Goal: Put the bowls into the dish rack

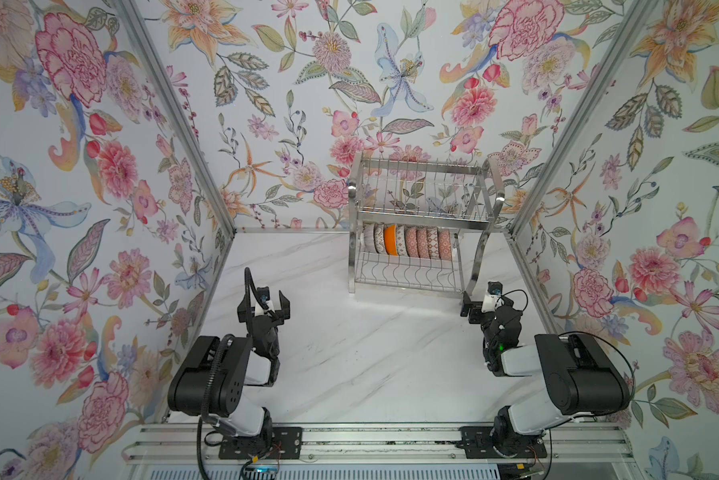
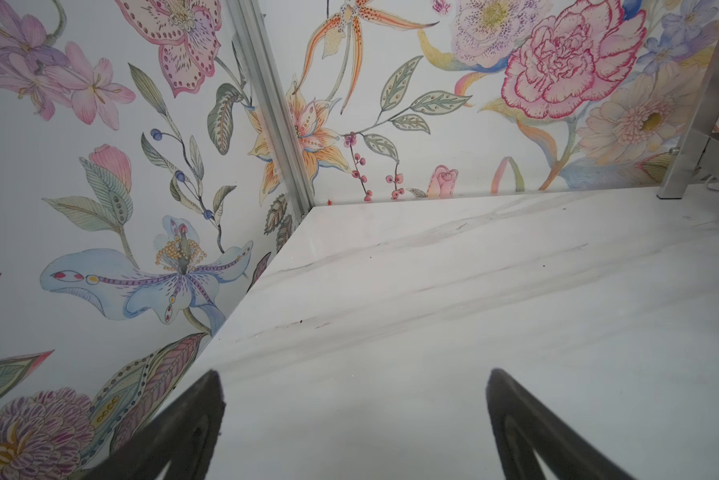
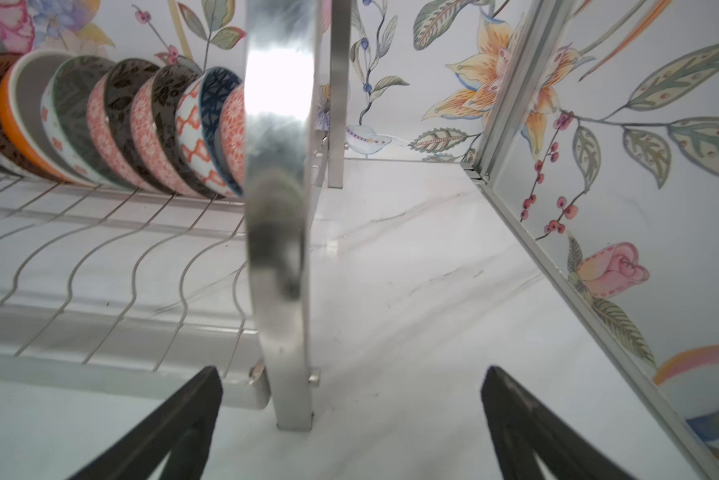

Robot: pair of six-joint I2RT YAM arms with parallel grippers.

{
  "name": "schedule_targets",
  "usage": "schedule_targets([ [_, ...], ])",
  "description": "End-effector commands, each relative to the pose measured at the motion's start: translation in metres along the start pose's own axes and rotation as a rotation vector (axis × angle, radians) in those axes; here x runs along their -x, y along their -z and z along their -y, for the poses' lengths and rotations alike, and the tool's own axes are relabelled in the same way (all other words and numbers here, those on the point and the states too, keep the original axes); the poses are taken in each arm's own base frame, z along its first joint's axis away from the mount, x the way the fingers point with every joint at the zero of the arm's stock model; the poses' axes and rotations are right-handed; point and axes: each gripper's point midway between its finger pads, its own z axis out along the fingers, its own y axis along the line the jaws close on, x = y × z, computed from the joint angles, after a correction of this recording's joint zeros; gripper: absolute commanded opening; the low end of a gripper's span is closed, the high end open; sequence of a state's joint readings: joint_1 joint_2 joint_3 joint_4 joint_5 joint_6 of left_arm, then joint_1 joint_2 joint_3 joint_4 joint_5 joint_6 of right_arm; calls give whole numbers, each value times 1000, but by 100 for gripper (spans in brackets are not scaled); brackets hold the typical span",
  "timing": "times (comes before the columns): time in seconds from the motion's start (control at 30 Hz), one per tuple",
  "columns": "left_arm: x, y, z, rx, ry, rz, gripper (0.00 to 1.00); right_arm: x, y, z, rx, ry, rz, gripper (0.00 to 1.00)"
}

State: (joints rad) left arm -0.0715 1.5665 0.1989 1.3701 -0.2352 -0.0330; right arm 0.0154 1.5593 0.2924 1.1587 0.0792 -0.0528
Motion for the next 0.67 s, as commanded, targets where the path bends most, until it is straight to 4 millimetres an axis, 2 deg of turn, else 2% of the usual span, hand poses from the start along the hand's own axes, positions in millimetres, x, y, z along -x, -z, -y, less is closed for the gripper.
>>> schedule_targets([
  [0.0, 9, -3, 5, -23, -13, 34, 99, -8, 0, -10, 52, -13, -45, 99],
  [0.63, 9, -3, 5, -22, -15, 32, 99, -8, 0, -10, 52, -15, -43, 99],
])
